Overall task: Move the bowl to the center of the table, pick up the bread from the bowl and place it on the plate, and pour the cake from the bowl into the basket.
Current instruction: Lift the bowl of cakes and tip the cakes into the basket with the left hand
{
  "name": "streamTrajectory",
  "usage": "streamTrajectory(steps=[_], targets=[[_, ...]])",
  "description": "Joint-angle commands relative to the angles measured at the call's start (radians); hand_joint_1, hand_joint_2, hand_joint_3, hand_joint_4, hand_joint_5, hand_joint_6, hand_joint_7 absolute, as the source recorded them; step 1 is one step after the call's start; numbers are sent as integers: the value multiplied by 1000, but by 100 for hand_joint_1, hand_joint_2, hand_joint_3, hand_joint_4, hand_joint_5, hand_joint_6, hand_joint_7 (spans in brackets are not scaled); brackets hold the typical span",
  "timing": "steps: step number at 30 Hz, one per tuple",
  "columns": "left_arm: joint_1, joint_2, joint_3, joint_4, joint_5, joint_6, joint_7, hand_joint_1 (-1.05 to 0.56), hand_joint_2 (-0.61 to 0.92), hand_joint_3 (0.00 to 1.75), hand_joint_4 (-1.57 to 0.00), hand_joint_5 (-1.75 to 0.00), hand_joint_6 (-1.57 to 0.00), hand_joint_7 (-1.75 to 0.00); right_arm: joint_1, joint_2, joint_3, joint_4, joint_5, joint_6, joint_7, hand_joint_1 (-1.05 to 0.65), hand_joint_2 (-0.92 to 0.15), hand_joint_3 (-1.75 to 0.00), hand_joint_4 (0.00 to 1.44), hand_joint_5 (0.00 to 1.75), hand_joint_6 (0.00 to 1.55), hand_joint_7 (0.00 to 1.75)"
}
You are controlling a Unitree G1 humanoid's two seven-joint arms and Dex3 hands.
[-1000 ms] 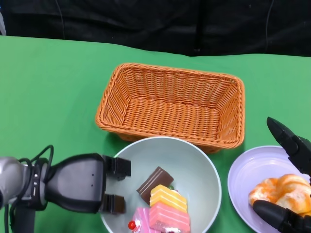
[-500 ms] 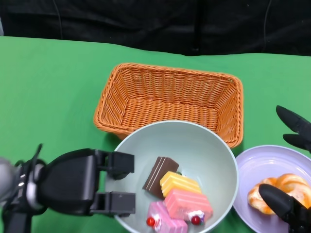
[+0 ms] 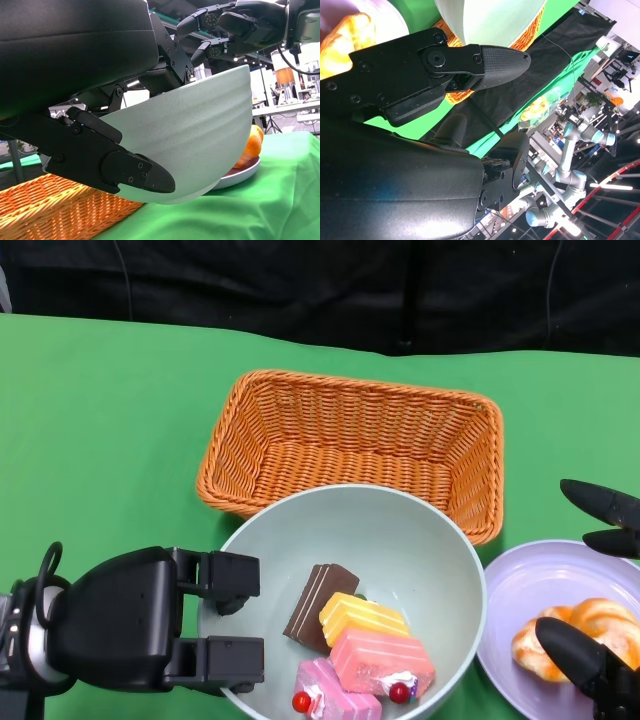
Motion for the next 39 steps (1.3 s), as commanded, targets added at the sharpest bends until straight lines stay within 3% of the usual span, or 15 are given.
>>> streamTrajectory(steps=[1, 2, 3, 4, 6, 7, 9, 11, 17, 21, 27, 31, 34, 39], targets=[[14, 10, 23, -7, -13, -7, -8, -27, 80, 29, -93, -175, -66, -175, 4, -5, 6, -2, 13, -31, -5, -56, -92, -44, 0, 117, 0, 82], [44, 22, 70, -42, -109, -36, -53, -27, 80, 29, -93, -175, -66, -175, 39, 4, 5, 14, 29, -28, -11, -56, -92, -44, 0, 117, 0, 82], [69, 30, 111, -70, -183, -59, -93, -25, 72, 52, -96, -175, -68, -175, 65, 11, 5, 26, 42, -27, -16, -44, -92, -40, 21, 120, 18, 88], [90, 34, 146, -92, -237, -78, -130, -24, 65, 66, -98, -175, -69, -175, 84, 15, 5, 35, 51, -27, -20, -40, -92, -38, 29, 119, 25, 89], [119, 32, 194, -115, -282, -101, -188, -23, 59, 78, -99, -175, -70, -175, 96, 16, 4, 41, 58, -32, -24, -36, -92, -37, 36, 119, 31, 90], [90, 5, 211, -89, -373, -134, -277, -23, 58, 80, -99, -175, -70, -175, 89, 16, 30, 53, 82, -23, -4, -36, -92, -37, 37, 118, 31, 90], [49, -49, 240, -39, -519, -189, -415, -27, 34, 126, -106, -175, -76, -175, 85, 11, 75, 74, 114, -12, 24, -14, -78, -55, 59, 116, 59, 88], [47, -84, 276, -19, -591, -219, -503, -28, 28, 138, -107, -175, -77, -175, 85, 6, 90, 87, 127, -19, 27, -9, -68, -70, 65, 118, 68, 86], [65, -173, 385, 26, -703, -275, -697, -33, 30, 144, -108, -175, -81, -175, 90, 16, 109, 128, 148, -80, -21, -8, -55, -92, 69, 130, 73, 90], [73, -221, 447, 53, -746, -291, -791, -28, 24, 159, -108, -175, -84, -175, 87, 16, 114, 152, 162, -110, -44, -8, -47, -111, 69, 137, 70, 103], [84, -306, 438, 69, -1104, -175, -1140, -21, 16, 174, -108, -175, -85, -175, 76, 6, 109, 187, 167, -148, -56, -4, -34, -132, 74, 143, 73, 114], [109, -335, 487, 41, -1178, -147, -1275, -20, 15, 175, -108, -175, -85, -175, 75, 6, 108, 192, 167, -155, -58, -3, -32, -135, 74, 143, 74, 115], [87, -489, 510, 87, -1395, 49, -1433, -7, 18, 175, -106, -175, -86, -174, 71, 9, 112, 205, 161, -151, -62, -3, -31, -135, 77, 145, 76, 115], [73, -616, 591, 123, -1495, 194, -1562, -7, 19, 175, -108, -175, -89, -172, 73, 11, 119, 212, 162, -162, -69, -2, -32, -133, 77, 143, 78, 112]])
